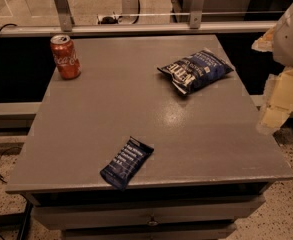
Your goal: Move blue chip bag near rxbar blueberry
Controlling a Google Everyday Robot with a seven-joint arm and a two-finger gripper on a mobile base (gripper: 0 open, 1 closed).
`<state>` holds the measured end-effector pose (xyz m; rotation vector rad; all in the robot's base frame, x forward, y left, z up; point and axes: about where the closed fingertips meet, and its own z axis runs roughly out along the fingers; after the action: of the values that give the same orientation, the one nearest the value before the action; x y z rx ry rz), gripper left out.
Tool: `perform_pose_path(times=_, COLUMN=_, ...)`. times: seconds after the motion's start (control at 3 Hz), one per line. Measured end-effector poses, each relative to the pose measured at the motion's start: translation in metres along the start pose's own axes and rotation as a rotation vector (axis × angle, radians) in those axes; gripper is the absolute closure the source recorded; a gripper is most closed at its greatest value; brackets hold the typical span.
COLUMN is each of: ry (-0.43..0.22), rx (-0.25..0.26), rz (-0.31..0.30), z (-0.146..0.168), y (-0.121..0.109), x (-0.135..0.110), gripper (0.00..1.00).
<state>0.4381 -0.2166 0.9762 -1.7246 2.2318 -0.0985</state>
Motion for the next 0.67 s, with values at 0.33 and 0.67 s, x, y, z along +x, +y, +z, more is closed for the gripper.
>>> perform_pose_path(times=0.33, ry=0.0, rx=0.0, rz=0.0, z=0.0, y=0.0, x=0.0, gripper=0.0)
perform_pose_path(times=0.67, ry=-0.047, rx=0.033, rz=0.012, z=0.011, y=-0.02, x=0.0, gripper=0.0)
